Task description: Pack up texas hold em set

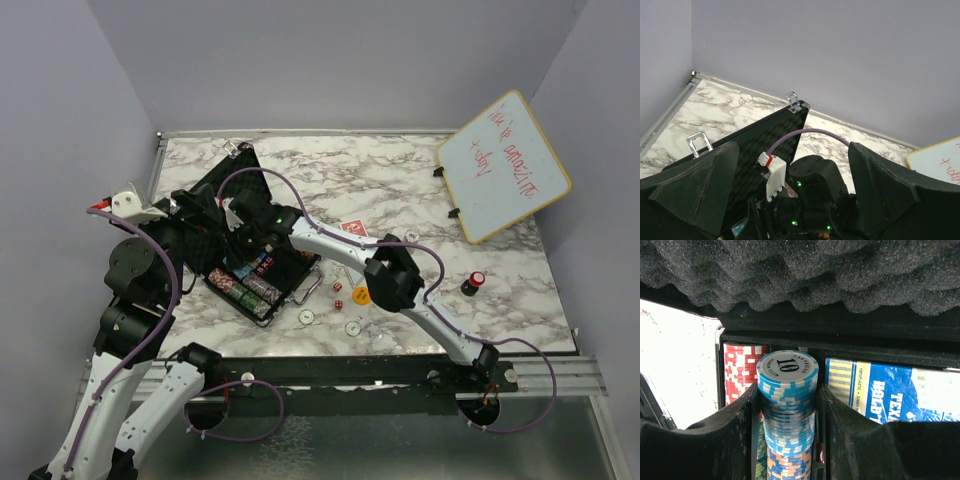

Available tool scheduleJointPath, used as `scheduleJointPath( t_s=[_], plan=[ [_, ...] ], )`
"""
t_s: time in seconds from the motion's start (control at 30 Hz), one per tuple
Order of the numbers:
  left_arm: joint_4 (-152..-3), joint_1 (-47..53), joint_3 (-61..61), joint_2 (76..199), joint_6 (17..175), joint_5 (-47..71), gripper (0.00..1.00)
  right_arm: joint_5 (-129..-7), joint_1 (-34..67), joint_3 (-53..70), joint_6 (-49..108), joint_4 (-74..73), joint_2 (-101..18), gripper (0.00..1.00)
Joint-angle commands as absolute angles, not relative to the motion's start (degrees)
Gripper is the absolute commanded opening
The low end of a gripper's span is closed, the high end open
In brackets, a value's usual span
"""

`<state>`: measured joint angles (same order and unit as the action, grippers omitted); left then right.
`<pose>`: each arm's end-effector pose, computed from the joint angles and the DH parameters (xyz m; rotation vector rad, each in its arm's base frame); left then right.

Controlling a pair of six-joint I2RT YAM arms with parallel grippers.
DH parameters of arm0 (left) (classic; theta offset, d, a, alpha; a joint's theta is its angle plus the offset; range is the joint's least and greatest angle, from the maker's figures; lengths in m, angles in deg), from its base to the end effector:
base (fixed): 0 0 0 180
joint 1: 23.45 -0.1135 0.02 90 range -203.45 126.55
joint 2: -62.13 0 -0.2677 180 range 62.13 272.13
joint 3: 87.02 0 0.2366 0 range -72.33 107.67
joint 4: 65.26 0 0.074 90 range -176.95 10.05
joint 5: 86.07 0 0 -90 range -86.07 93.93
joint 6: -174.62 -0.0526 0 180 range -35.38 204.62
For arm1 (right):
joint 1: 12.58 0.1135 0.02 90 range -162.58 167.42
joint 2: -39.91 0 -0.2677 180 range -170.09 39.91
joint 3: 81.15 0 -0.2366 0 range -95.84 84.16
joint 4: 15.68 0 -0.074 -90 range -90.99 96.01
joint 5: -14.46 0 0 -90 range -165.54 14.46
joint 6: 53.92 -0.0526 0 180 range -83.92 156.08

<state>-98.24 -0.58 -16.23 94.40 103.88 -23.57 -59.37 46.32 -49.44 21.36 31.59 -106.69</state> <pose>0.1005 -0.0160 0.4154 -0.3423 1.4498 -0.2411 0.2804 0.4932 0.1789 -1.0887 2.2917 0.9077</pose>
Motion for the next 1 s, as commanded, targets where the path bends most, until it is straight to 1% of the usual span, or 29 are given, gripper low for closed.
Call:
scheduleJointPath(
  t_s=[0.0, 0.13, 0.17, 0.23, 0.4, 0.5, 0.67, 0.77, 0.97],
  plan=[
    [-96.65, -1.02, -16.95, 94.63, 104.13, -21.38, 0.99, -57.06, 46.75, -50.65, 22.61, 36.14, -108.49, 0.41],
    [-96.61, -1.04, -16.87, 95.04, 104.15, -20.95, 0.99, -55.17, 46.75, -47.36, 22.04, 32.81, -106.21, 0.69],
    [-96.57, -1.04, -16.87, 95.15, 104.14, -20.88, 0.99, -54.83, 46.75, -45.89, 21.68, 31.19, -105.17, 0.73],
    [-96.59, -1.11, -16.87, 95.22, 104.13, -20.85, 0.99, -54.76, 46.75, -43.80, 20.84, 28.83, -103.43, 0.77],
    [-96.59, -1.13, -16.87, 95.60, 104.13, -20.72, 0.99, -58.84, 46.75, -44.05, 19.44, 27.98, -101.68, 0.77],
    [-96.62, -1.13, -16.87, 95.80, 103.96, -20.68, 0.99, -62.47, 46.61, -40.36, 18.18, 24.92, -98.30, 0.77],
    [-96.74, -1.14, -16.87, 95.55, 103.78, -20.59, 0.99, -69.47, 46.12, -25.75, 15.96, 13.58, -87.64, 0.76],
    [-96.72, -1.14, -16.87, 95.44, 103.78, -20.42, 0.99, -77.13, 45.22, -17.89, 14.84, 8.56, -80.20, 0.76],
    [-96.71, -1.13, -17.04, 95.66, 103.78, -19.75, 0.99, -92.53, 42.39, -3.82, 14.18, 6.46, -66.85, 0.76]
  ],
)
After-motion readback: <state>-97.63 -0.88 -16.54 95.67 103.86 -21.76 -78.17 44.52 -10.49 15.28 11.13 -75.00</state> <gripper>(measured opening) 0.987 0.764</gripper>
